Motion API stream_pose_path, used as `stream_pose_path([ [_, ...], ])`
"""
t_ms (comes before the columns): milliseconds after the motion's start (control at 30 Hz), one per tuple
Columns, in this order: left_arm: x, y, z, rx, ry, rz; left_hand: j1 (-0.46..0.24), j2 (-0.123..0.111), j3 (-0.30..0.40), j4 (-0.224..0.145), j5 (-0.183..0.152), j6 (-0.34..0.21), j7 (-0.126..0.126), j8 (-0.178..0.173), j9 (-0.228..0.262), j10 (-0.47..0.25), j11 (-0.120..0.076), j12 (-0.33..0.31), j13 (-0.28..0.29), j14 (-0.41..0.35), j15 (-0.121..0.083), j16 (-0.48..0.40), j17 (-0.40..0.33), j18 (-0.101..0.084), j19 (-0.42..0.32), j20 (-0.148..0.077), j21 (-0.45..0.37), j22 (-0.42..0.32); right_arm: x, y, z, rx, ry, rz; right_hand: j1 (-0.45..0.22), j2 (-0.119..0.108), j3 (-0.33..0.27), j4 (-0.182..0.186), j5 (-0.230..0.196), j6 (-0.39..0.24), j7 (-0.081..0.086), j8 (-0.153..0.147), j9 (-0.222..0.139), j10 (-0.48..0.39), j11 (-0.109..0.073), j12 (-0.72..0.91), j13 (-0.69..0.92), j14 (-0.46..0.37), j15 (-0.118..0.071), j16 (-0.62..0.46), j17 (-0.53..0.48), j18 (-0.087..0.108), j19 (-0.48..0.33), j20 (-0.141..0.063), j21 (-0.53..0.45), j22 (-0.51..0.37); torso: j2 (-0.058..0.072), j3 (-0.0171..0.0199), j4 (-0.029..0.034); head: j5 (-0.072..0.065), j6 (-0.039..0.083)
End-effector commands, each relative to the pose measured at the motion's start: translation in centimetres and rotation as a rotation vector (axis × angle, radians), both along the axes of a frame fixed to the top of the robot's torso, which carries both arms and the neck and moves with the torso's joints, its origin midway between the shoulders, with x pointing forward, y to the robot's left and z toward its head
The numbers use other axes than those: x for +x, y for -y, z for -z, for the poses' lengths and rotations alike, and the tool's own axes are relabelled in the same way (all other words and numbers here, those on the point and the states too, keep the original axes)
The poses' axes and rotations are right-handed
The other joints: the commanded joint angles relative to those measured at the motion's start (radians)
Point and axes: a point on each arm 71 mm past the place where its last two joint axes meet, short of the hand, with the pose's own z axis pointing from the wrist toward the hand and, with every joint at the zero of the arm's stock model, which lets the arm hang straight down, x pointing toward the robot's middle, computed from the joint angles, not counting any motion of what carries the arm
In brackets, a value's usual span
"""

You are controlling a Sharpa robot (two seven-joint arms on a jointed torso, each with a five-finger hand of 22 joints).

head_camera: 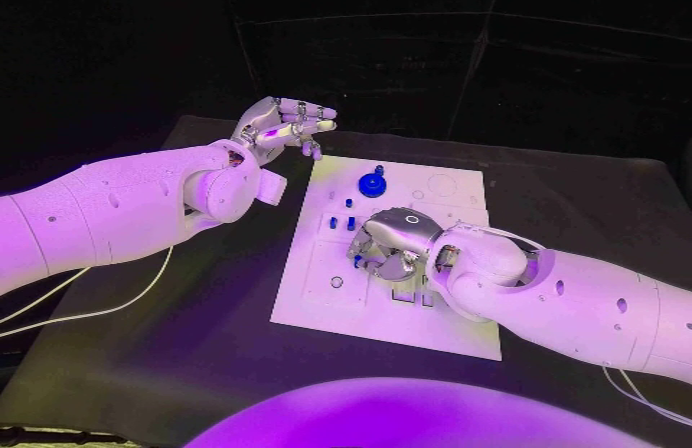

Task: Assemble the parts on the task board

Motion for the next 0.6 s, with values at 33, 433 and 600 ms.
stream_pose_path([
  [33, -0.01, 0.09, -0.17, -0.01, 0.004, 0.008, -0.001, 0.002, -0.002, -0.007, 0.004, -0.002, 0.004, 0.002, -0.002, -0.004, 0.003, 0.003, -0.001, -0.007, 0.0, -0.004, -0.001, 0.013, -0.005, 0.0, -0.005, -0.001, -0.1, -0.07, 0.28, -0.029, 0.009, -0.006, -0.009, -0.001, 0.004, -0.001, -0.007, -0.003, 0.006, 0.005, 0.001, -0.004, 0.006, -0.007, -0.001, 0.011, 0.003, 0.003, -0.003, -0.008, -0.007, 0.004, 0.002, -0.002, 0.0, 0.0001, -0.0001, 0.001, -0.001],
  [433, -0.01, 0.1, -0.17, -0.01, 0.003, 0.01, -0.001, 0.002, -0.002, -0.007, 0.004, -0.002, 0.004, 0.002, -0.002, -0.004, 0.003, 0.003, -0.001, -0.007, 0.0, -0.004, -0.001, 0.013, -0.005, 0.0, -0.005, -0.001, -0.13, -0.19, 0.35, -0.053, 0.043, -0.012, -0.008, 0.0, 0.006, -0.004, -0.007, -0.004, 0.005, 0.005, 0.001, -0.005, 0.006, -0.007, -0.001, 0.009, 0.003, 0.0, -0.009, -0.007, -0.01, 0.004, 0.0, -0.007, 0.0, 0.0001, -0.0005, 0.002, -0.002],
  [600, -0.01, 0.08, -0.16, -0.009, 0.002, 0.009, -0.001, 0.002, -0.002, -0.007, 0.004, -0.002, 0.004, 0.002, -0.002, -0.004, 0.003, 0.003, -0.001, -0.007, 0.0, -0.004, -0.001, 0.013, -0.005, 0.0, -0.005, -0.001, -0.24, -0.28, 0.35, -0.058, 0.047, -0.02, -0.008, 0.0, 0.007, -0.005, -0.007, -0.004, 0.005, 0.005, 0.001, -0.005, 0.006, -0.007, -0.001, 0.009, 0.003, 0.0, -0.01, -0.007, -0.011, 0.004, 0.0, -0.007, 0.0, 0.0001, -0.0002, 0.003, -0.004],
])
